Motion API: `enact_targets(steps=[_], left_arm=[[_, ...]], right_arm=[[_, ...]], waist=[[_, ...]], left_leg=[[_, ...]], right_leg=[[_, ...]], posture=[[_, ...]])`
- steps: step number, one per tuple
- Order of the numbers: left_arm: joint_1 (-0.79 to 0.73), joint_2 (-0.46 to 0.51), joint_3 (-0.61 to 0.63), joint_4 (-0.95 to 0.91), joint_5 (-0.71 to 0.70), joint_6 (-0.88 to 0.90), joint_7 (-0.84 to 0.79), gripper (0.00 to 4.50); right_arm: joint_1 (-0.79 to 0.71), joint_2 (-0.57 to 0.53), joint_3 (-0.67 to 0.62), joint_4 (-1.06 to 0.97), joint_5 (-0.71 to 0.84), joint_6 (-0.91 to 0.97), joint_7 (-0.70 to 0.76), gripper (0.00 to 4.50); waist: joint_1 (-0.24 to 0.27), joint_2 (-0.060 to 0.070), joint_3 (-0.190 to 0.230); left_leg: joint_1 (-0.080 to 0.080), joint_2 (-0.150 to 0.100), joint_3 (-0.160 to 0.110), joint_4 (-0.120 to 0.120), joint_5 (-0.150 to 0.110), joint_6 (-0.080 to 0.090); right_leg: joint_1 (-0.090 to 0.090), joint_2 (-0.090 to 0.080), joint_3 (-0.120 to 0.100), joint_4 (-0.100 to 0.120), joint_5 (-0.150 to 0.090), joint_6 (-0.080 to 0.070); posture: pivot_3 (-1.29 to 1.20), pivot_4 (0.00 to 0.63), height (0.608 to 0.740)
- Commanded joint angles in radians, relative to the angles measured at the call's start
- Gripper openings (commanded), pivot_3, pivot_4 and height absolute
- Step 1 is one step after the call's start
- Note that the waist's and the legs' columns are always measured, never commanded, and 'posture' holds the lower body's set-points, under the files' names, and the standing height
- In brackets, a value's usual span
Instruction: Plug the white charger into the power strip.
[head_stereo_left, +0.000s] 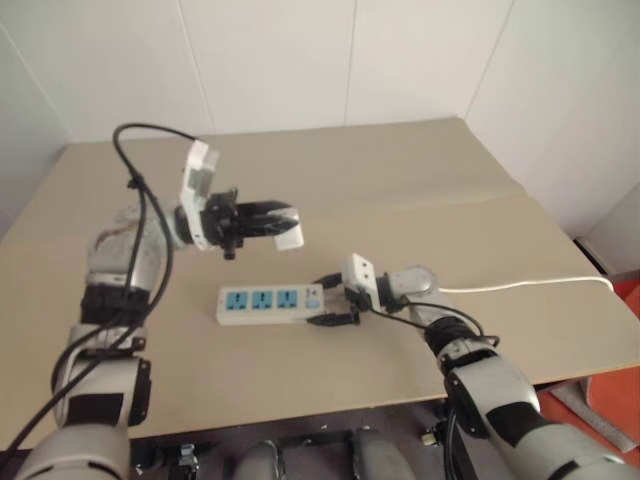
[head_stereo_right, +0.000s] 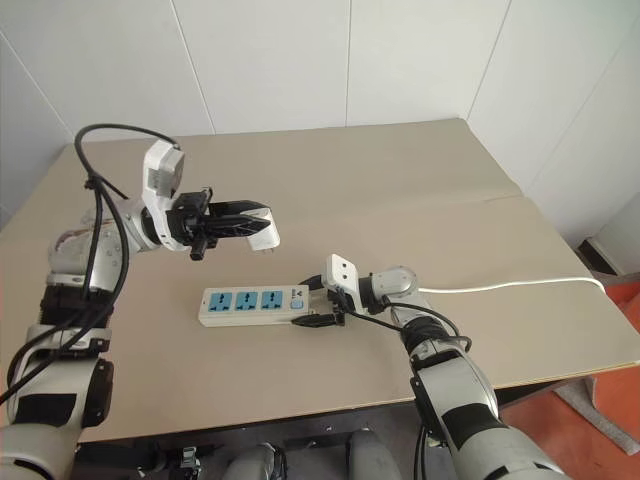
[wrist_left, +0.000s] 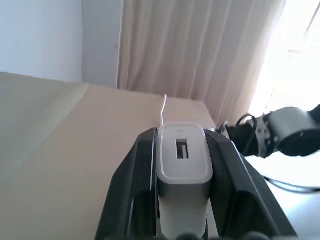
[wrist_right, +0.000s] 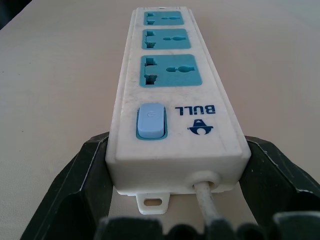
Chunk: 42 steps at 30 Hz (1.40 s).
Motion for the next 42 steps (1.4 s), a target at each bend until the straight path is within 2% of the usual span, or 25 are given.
enact_targets(steps=[1, 6, 11, 16, 23, 30, 42], left_arm=[[0.051, -0.003, 0.061, -0.049, -0.052, 0.036, 0.034, 1.03], [0.123, 0.023, 0.010, -0.039, -0.008, 0.017, -0.027, 1.03], [0.116, 0.037, -0.058, 0.042, 0.073, -0.037, -0.089, 1.03], [0.066, 0.029, -0.115, 0.160, 0.155, -0.137, -0.175, 1.03], [-0.025, -0.005, -0.132, 0.359, 0.227, -0.264, -0.258, 1.03], [-0.059, -0.020, -0.193, 0.453, 0.201, -0.321, -0.265, 1.03], [-0.077, -0.050, -0.223, 0.535, 0.184, -0.382, -0.265, 1.03]], right_arm=[[0.041, -0.012, 0.038, 0.034, -0.059, 0.020, -0.009, 3.43], [0.039, -0.012, 0.040, 0.035, -0.061, 0.020, -0.017, 3.43], [0.041, -0.017, 0.044, 0.037, -0.067, 0.017, -0.019, 3.43], [0.049, -0.020, 0.050, 0.034, -0.072, 0.012, -0.017, 3.43], [0.052, -0.019, 0.052, 0.029, -0.073, 0.014, -0.017, 3.43], [0.060, -0.021, 0.057, 0.020, -0.076, 0.013, -0.019, 3.43], [0.067, -0.024, 0.062, 0.008, -0.080, 0.011, -0.023, 3.43]], waist=[[0.000, 0.000, 0.000], [0.000, 0.000, 0.000], [0.000, 0.000, 0.000], [0.001, 0.000, 0.000], [0.001, -0.001, 0.000], [0.001, -0.001, -0.001], [0.002, -0.001, -0.001]], left_leg=[[0.000, 0.000, 0.000, 0.000, 0.000, 0.000], [0.004, 0.000, 0.000, 0.000, 0.000, 0.000], [0.006, 0.000, 0.000, 0.000, 0.000, 0.000], [0.006, 0.000, 0.000, -0.001, 0.000, 0.000], [0.006, 0.000, 0.000, -0.001, 0.000, 0.000], [0.006, 0.000, 0.000, -0.001, 0.000, 0.000], [0.005, 0.000, 0.000, -0.001, 0.000, 0.000]], right_leg=[[0.000, 0.000, 0.000, 0.000, 0.000, 0.000], [0.005, 0.000, 0.000, -0.002, 0.000, 0.000], [0.009, 0.000, -0.001, -0.005, 0.000, 0.000], [0.010, 0.000, -0.001, -0.007, 0.000, 0.000], [0.011, 0.000, -0.001, -0.008, 0.000, 0.000], [0.011, 0.000, -0.001, -0.008, 0.000, 0.000], [0.011, 0.000, -0.001, -0.009, 0.000, 0.000]], posture=[[0.00, 0.150, 0.740], [0.00, 0.150, 0.740], [0.00, 0.150, 0.740], [0.00, 0.150, 0.740], [0.00, 0.150, 0.740], [0.00, 0.150, 0.740], [0.00, 0.150, 0.740]])
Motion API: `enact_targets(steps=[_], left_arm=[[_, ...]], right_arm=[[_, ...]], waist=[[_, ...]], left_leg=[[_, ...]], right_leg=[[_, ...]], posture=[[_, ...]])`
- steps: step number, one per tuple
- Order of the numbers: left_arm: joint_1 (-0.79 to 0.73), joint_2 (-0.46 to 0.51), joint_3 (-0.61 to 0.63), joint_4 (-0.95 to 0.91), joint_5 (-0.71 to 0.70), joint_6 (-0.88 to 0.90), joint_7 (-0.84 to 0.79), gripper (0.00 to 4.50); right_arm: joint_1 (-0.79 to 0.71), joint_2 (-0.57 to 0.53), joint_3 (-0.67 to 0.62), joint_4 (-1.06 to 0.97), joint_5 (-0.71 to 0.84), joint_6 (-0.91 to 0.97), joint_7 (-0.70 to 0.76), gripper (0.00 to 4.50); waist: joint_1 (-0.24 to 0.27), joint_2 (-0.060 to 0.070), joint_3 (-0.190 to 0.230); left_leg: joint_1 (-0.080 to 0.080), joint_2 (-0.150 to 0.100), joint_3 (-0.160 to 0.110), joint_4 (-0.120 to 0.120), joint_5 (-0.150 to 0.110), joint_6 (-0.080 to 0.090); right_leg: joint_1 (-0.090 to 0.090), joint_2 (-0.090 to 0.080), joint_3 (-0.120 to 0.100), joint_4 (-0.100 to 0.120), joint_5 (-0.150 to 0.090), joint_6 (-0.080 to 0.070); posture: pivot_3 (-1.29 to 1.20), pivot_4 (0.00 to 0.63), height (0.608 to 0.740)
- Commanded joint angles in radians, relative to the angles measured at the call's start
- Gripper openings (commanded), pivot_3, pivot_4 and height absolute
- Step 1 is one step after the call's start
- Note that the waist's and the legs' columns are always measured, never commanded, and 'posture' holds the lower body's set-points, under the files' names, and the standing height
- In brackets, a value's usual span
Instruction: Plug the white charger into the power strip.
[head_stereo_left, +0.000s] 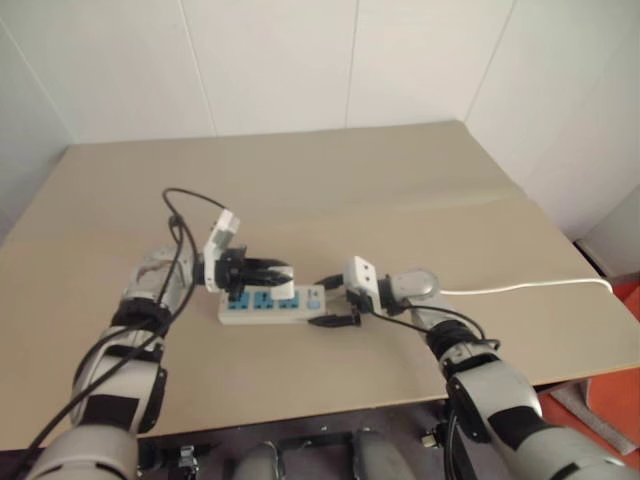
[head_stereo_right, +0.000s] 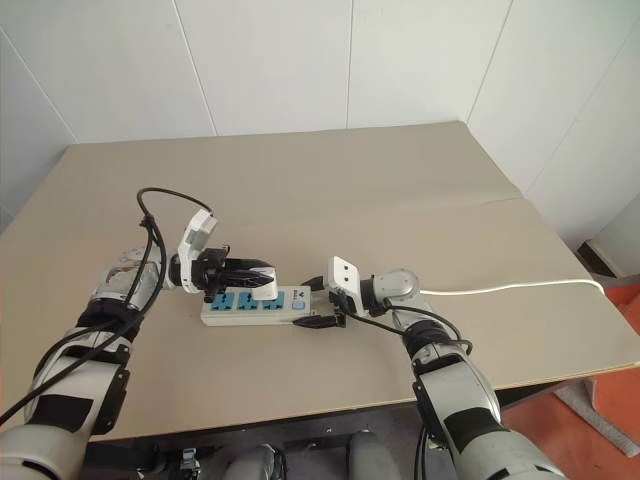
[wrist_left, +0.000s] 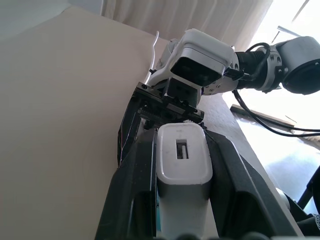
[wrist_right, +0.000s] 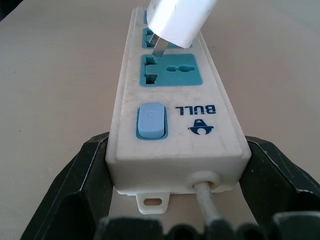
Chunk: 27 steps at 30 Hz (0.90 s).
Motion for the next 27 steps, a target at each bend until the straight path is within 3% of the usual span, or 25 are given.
enact_targets(steps=[1, 27], left_arm=[[-0.028, -0.006, -0.013, 0.013, -0.017, -0.040, -0.009, 1.03], [-0.022, -0.042, -0.102, 0.129, -0.015, -0.242, -0.009, 1.03]], right_arm=[[0.041, -0.015, 0.058, 0.039, -0.079, 0.012, -0.007, 3.43], [0.054, -0.028, 0.068, 0.021, -0.078, 0.000, -0.013, 3.43]], waist=[[0.000, 0.000, 0.000], [0.005, 0.000, -0.008]], left_leg=[[0.000, 0.000, 0.000, 0.000, 0.000, 0.000], [0.000, 0.000, 0.001, 0.000, 0.000, 0.000]], right_leg=[[0.000, 0.000, 0.000, 0.000, 0.000, 0.000], [0.003, 0.000, -0.001, -0.004, 0.001, 0.001]], posture=[[0.00, 0.150, 0.740], [0.00, 0.150, 0.740]])
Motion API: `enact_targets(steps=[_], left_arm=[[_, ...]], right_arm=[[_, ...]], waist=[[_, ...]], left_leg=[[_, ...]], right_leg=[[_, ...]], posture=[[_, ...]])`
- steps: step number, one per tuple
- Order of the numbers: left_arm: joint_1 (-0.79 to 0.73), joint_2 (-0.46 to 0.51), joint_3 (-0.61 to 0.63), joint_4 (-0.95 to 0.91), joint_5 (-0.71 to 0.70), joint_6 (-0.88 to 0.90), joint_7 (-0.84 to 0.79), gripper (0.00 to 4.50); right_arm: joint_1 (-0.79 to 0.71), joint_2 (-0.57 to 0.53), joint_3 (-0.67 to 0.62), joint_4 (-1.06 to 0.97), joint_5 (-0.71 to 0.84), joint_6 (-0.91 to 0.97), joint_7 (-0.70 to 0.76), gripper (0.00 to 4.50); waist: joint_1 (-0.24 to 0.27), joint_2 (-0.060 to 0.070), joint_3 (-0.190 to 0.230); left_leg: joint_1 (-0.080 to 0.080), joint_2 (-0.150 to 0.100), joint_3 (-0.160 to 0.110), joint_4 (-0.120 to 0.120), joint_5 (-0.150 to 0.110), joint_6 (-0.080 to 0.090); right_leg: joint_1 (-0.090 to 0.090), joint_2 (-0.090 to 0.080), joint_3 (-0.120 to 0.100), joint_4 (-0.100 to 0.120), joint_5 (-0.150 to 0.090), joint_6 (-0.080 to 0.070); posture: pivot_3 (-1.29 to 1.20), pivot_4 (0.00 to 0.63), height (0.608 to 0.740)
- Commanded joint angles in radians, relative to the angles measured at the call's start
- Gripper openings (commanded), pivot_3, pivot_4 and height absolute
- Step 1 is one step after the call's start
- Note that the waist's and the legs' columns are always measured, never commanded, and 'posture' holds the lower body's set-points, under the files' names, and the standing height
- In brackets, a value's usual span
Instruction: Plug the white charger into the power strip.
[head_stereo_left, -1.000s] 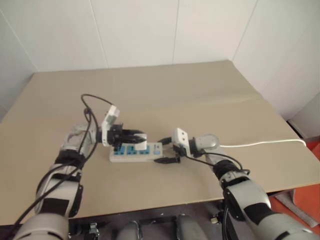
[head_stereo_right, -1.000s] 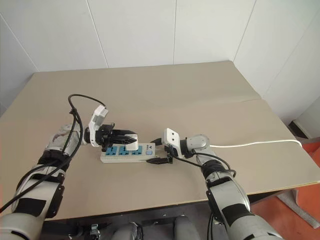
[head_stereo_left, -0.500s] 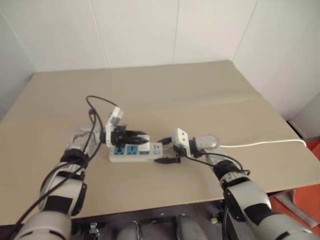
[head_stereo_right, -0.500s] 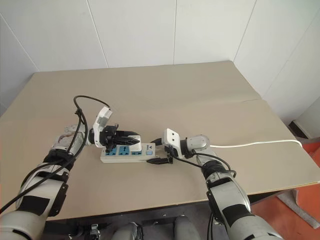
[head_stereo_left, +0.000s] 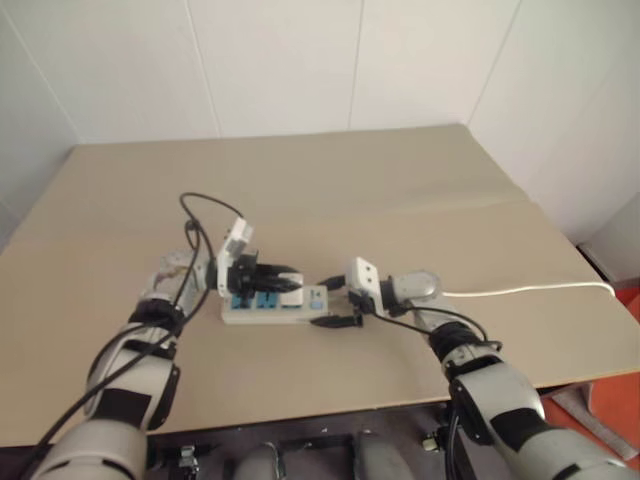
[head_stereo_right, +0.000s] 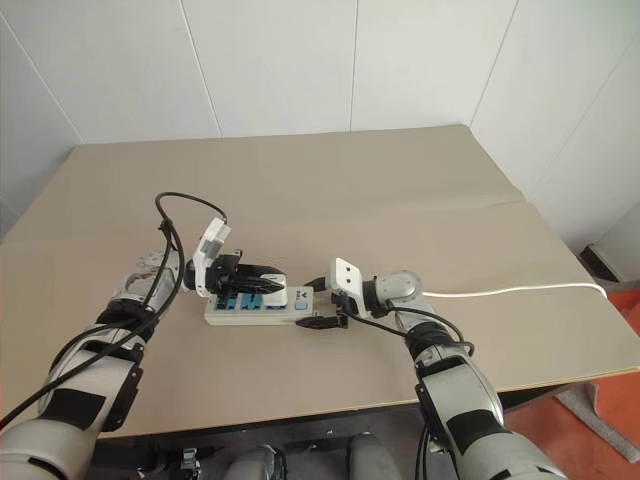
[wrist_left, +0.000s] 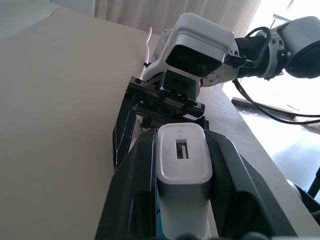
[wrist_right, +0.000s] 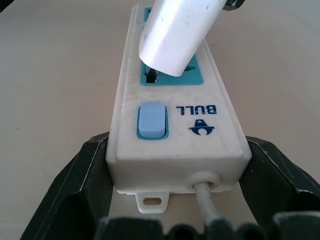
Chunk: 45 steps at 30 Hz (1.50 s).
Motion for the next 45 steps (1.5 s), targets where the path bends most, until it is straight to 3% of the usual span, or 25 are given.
enact_targets(steps=[1, 12, 27, 30, 45], left_arm=[[0.011, 0.011, -0.027, -0.009, -0.005, -0.068, -0.001, 1.03], [0.070, 0.015, -0.052, -0.006, -0.005, -0.291, -0.001, 1.03], [0.129, -0.008, -0.020, 0.179, 0.152, -0.527, 0.000, 1.03], [0.136, -0.014, 0.009, 0.197, 0.157, -0.511, 0.017, 1.03], [0.129, -0.016, 0.059, 0.183, 0.175, -0.478, -0.001, 1.03]], right_arm=[[0.041, -0.014, 0.055, 0.034, -0.075, 0.000, 0.002, 3.43], [0.047, -0.014, 0.052, 0.032, -0.065, -0.024, 0.009, 3.43], [0.060, -0.021, 0.052, 0.019, -0.059, -0.046, 0.014, 3.43], [0.061, -0.021, 0.053, 0.019, -0.061, -0.050, 0.011, 3.43], [0.057, -0.017, 0.062, 0.025, -0.074, -0.063, -0.006, 3.43]], waist=[[0.001, 0.000, -0.001], [0.012, 0.000, -0.004], [0.021, 0.006, -0.012], [0.020, 0.008, -0.013], [0.020, 0.013, -0.016]], left_leg=[[0.000, 0.000, 0.000, 0.000, 0.000, 0.000], [0.000, 0.001, 0.000, 0.000, 0.000, 0.000], [0.008, 0.000, 0.003, -0.002, 0.000, 0.000], [0.016, 0.001, 0.003, -0.004, -0.001, 0.001], [0.017, 0.001, 0.002, -0.004, -0.001, 0.001]], right_leg=[[0.000, 0.000, 0.000, 0.000, 0.000, 0.000], [0.000, 0.001, 0.000, -0.001, 0.000, 0.000], [0.008, 0.001, 0.001, -0.002, -0.003, 0.005], [0.018, 0.001, 0.000, -0.006, -0.005, 0.008], [0.018, 0.001, 0.000, -0.007, -0.005, 0.008]], posture=[[0.00, 0.150, 0.740], [0.00, 0.150, 0.740], [0.00, 0.150, 0.740], [0.00, 0.150, 0.740], [0.00, 0.150, 0.740]])
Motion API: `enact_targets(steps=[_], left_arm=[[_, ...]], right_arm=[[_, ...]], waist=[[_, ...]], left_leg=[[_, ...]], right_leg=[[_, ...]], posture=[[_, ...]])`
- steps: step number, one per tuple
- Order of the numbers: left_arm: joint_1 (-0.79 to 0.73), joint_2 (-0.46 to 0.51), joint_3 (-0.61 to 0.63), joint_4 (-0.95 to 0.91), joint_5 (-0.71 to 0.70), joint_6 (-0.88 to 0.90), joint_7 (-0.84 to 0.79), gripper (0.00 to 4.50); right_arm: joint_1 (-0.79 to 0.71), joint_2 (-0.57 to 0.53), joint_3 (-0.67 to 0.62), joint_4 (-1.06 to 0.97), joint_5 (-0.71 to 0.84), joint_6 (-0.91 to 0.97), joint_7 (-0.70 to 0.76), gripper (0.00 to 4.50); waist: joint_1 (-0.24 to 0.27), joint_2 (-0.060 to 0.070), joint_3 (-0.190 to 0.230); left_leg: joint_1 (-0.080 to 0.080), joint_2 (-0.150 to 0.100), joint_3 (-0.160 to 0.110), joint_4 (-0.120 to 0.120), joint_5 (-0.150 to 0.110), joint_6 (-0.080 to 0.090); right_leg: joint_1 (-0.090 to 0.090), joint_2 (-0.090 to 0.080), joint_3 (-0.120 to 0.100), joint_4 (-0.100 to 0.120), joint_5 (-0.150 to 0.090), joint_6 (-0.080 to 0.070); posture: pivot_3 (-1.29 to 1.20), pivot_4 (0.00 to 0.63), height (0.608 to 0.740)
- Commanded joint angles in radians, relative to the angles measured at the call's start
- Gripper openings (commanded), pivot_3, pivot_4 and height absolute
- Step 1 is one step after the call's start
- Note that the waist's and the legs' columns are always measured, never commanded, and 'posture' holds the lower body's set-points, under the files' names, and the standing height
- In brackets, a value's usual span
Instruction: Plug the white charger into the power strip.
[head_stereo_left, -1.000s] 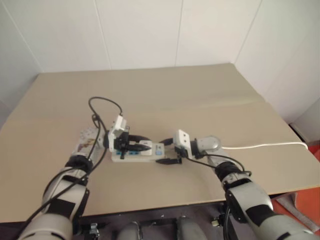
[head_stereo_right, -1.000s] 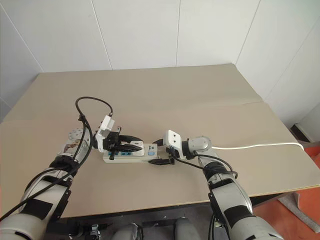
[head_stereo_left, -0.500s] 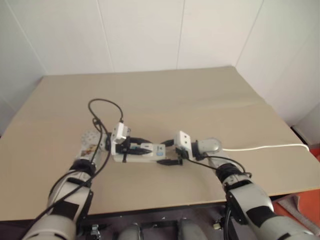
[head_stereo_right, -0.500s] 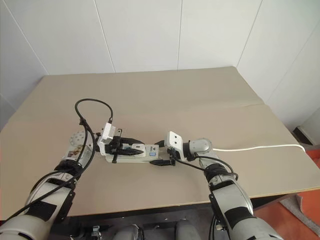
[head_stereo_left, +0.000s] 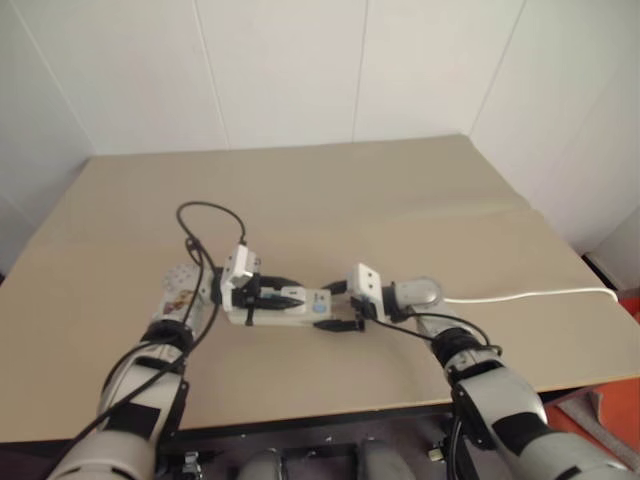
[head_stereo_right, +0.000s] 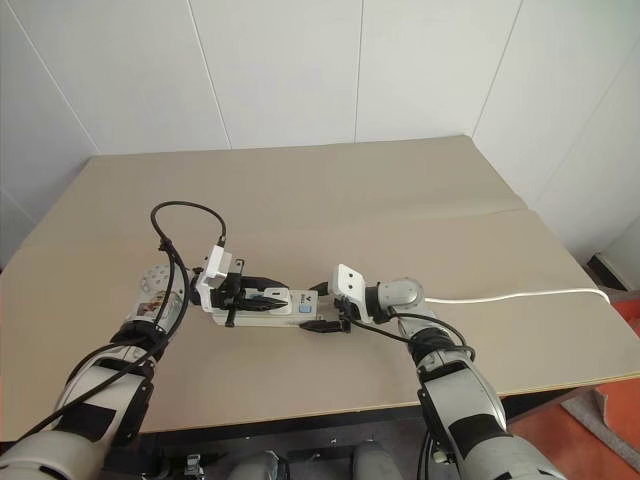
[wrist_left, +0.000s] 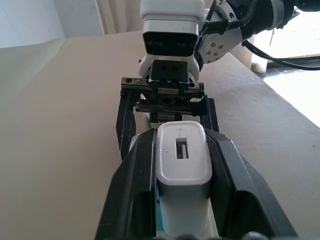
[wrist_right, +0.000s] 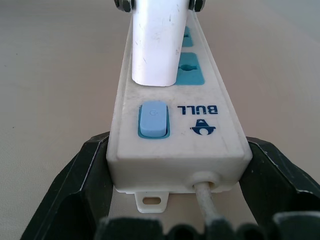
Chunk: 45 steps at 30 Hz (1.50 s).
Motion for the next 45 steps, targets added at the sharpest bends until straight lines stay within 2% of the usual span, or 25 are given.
enact_targets(steps=[1, 6, 16, 17, 25, 30, 31, 34, 41, 45], left_arm=[[0.046, 0.049, -0.006, 0.099, 0.095, -0.014, -0.003, 1.03], [0.046, 0.053, -0.017, 0.088, 0.086, -0.026, -0.003, 1.03], [0.038, 0.050, -0.005, 0.096, 0.103, -0.063, -0.003, 4.30], [0.038, 0.052, -0.007, 0.093, 0.103, -0.062, -0.003, 4.46], [0.045, 0.128, -0.070, -0.035, 0.071, -0.048, -0.003, 4.46], [0.066, 0.233, -0.076, -0.273, -0.014, 0.018, -0.003, 4.46], [0.075, 0.257, -0.065, -0.321, -0.036, 0.029, -0.003, 4.46], [0.090, 0.318, -0.021, -0.428, -0.092, 0.095, -0.003, 4.50], [0.154, 0.445, 0.118, -0.599, -0.132, 0.226, -0.001, 4.50], [0.252, 0.520, 0.194, -0.705, -0.126, 0.272, 0.010, 4.50]], right_arm=[[0.031, -0.010, 0.053, 0.017, -0.063, -0.032, 0.037, 3.43], [0.033, -0.011, 0.054, 0.017, -0.063, -0.033, 0.035, 3.43], [0.028, -0.009, 0.056, 0.024, -0.063, -0.042, 0.033, 3.43], [0.027, -0.009, 0.056, 0.026, -0.063, -0.042, 0.033, 3.43], [0.024, -0.011, 0.055, 0.032, -0.066, -0.044, 0.029, 3.43], [0.020, -0.014, 0.051, 0.033, -0.060, -0.023, 0.036, 3.43], [0.014, -0.012, 0.044, 0.035, -0.048, -0.001, 0.054, 3.43], [-0.002, -0.012, 0.026, 0.036, -0.025, 0.047, 0.078, 4.43], [0.017, -0.070, -0.012, -0.061, 0.022, 0.066, 0.138, 4.47], [0.091, -0.165, -0.049, -0.248, 0.079, 0.100, 0.171, 4.47]], waist=[[0.000, 0.000, 0.000], [0.000, 0.000, 0.000], [-0.003, 0.001, 0.000], [-0.003, 0.001, 0.000], [-0.005, 0.001, 0.000], [-0.005, -0.001, 0.001], [-0.004, -0.002, 0.002], [-0.003, -0.002, 0.002], [0.001, -0.002, 0.006], [0.020, -0.002, 0.010]], left_leg=[[0.000, 0.000, 0.000, 0.000, 0.000, 0.000], [0.000, 0.000, -0.001, 0.000, 0.000, 0.000], [0.000, 0.001, -0.001, -0.010, 0.000, 0.000], [0.000, 0.001, -0.001, -0.011, 0.000, 0.000], [0.000, 0.001, -0.001, -0.013, 0.000, 0.000], [-0.005, 0.002, -0.001, -0.014, 0.000, 0.000], [-0.006, 0.003, -0.001, -0.014, 0.000, 0.000], [-0.013, 0.003, -0.001, -0.014, 0.000, 0.000], [-0.019, 0.002, -0.001, -0.014, -0.001, 0.001], [-0.024, 0.000, -0.002, -0.014, -0.001, 0.002]], right_leg=[[0.000, 0.000, 0.000, 0.000, 0.000, 0.000], [0.000, 0.000, 0.000, 0.000, 0.000, 0.000], [-0.002, 0.000, 0.002, -0.009, 0.000, 0.000], [-0.002, 0.000, 0.002, -0.009, 0.000, 0.000], [-0.002, 0.000, 0.002, -0.011, 0.000, 0.000], [-0.008, 0.001, 0.003, -0.011, 0.000, -0.001], [-0.009, 0.001, 0.002, -0.011, 0.003, -0.006], [-0.017, 0.001, 0.003, -0.010, 0.005, -0.008], [-0.021, -0.001, 0.001, -0.012, 0.005, -0.009], [-0.024, -0.004, 0.000, -0.014, 0.005, -0.008]], posture=[[0.00, 0.150, 0.740], [0.00, 0.150, 0.740], [0.00, 0.150, 0.740], [0.00, 0.150, 0.740], [0.00, 0.150, 0.740], [0.00, 0.150, 0.740], [0.00, 0.150, 0.740], [0.00, 0.150, 0.740], [0.00, 0.150, 0.740], [0.00, 0.150, 0.740]])
